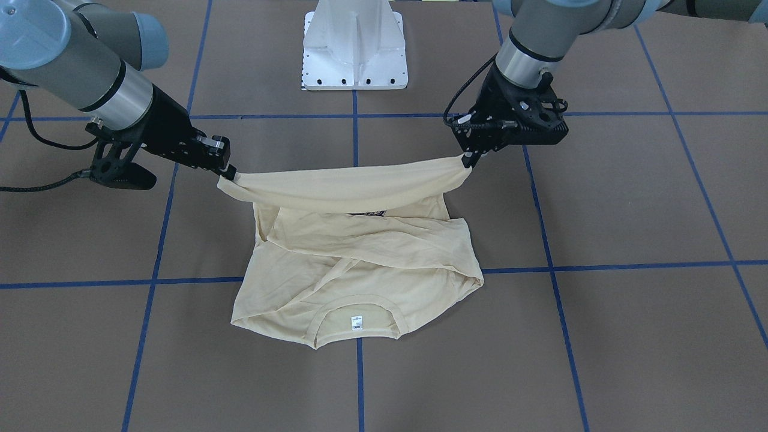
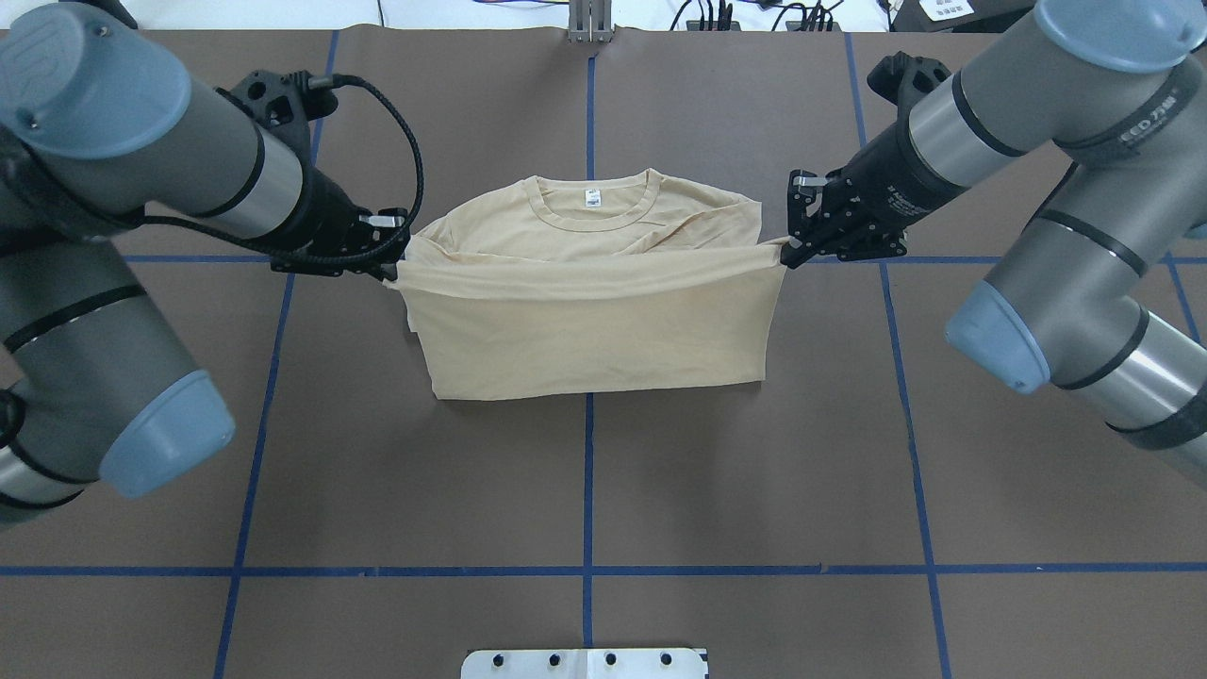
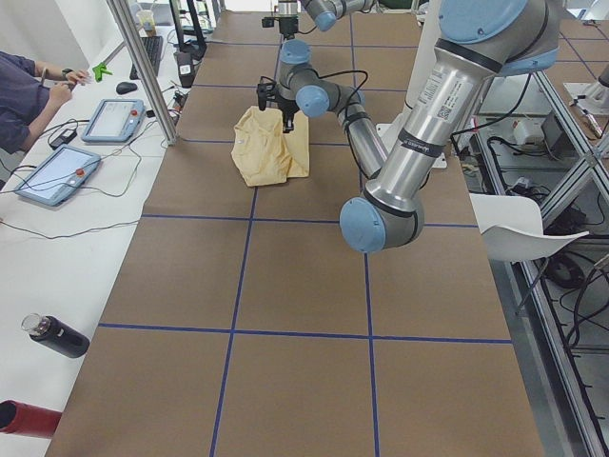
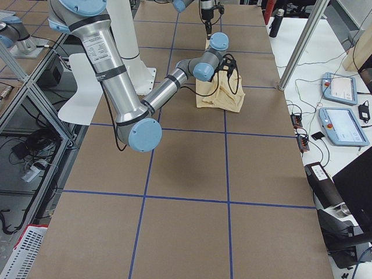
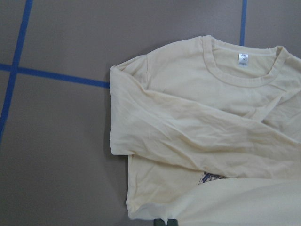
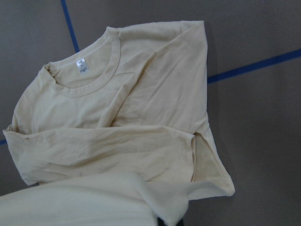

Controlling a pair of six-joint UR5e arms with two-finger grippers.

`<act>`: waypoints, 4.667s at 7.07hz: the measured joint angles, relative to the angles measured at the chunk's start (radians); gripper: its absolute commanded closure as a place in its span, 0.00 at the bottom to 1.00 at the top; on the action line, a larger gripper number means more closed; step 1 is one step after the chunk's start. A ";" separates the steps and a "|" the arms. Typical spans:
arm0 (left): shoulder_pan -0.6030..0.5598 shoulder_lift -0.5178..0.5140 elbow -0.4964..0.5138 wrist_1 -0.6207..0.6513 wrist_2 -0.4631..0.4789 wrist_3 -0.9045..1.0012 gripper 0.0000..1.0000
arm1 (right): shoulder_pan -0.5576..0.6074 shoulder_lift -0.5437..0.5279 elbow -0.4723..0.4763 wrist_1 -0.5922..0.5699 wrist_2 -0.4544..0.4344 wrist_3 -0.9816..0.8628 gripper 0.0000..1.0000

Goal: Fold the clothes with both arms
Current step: 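Lift both hem corners and carry them over the shirt toward the collar, then lay the hem down near the collar with both grippers, then open both grippers and raise them off the folded shirt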

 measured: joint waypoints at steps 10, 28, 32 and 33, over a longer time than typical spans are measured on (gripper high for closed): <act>-0.051 -0.128 0.676 -0.711 0.007 -0.111 1.00 | -0.024 0.274 -0.604 0.235 -0.123 -0.049 1.00; -0.026 -0.151 0.739 -0.731 0.075 -0.132 0.01 | -0.043 0.273 -0.645 0.266 -0.205 -0.050 0.00; -0.066 -0.040 0.547 -0.686 0.025 -0.103 0.01 | -0.046 0.171 -0.466 0.268 -0.194 -0.033 0.00; -0.070 -0.020 0.496 -0.656 0.020 -0.104 0.01 | -0.067 0.111 -0.383 0.265 -0.194 -0.006 0.01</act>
